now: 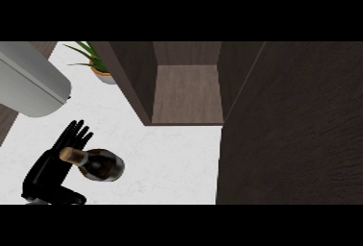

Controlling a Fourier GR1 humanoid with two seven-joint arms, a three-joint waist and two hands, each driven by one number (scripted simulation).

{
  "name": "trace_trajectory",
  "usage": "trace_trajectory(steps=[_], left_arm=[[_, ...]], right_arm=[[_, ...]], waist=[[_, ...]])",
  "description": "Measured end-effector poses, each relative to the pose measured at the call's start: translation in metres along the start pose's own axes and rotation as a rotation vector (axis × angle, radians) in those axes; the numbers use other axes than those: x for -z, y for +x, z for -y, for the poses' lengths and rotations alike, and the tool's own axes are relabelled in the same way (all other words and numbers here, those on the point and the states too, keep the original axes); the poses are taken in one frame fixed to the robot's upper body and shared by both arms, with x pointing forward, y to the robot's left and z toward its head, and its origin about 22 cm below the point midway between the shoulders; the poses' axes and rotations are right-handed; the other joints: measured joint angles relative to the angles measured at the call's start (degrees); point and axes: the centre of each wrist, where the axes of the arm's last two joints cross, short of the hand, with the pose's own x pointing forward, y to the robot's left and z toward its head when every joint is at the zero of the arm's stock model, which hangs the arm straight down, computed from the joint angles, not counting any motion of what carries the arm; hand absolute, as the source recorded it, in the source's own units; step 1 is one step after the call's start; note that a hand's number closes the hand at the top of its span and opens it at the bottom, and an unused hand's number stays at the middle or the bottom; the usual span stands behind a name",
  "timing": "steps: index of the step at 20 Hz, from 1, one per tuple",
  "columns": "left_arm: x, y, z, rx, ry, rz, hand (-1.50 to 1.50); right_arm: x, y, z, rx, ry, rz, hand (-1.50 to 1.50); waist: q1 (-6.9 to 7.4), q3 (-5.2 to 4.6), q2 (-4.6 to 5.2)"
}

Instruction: Pick up the wine, place it into the cabinet and close the cabinet

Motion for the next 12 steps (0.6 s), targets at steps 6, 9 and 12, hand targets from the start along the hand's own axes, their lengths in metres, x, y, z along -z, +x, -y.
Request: trace_trajectory(steps=[6, 9, 12], left_arm=[[0.003, -0.012, -0.003, -0.008, 0.003, -0.007, -1.5], [0.003, -0.015, -0.004, -0.006, 0.001, -0.011, -1.5], [0.005, -0.023, 0.003, -0.012, -0.001, -0.017, -1.5]], right_arm=[[-0.001, 0.0, 0.0, 0.002, -0.001, -0.005, -1.5], [0.0, 0.002, 0.002, -0.014, -0.009, -0.01, -1.5], [0.0, 0.001, 0.0, -0.007, 0.003, -0.008, -1.5]], waist=[[-0.07, 0.0, -0.01], [-0.06, 0.01, -0.01], [-0.06, 0.02, -0.03]])
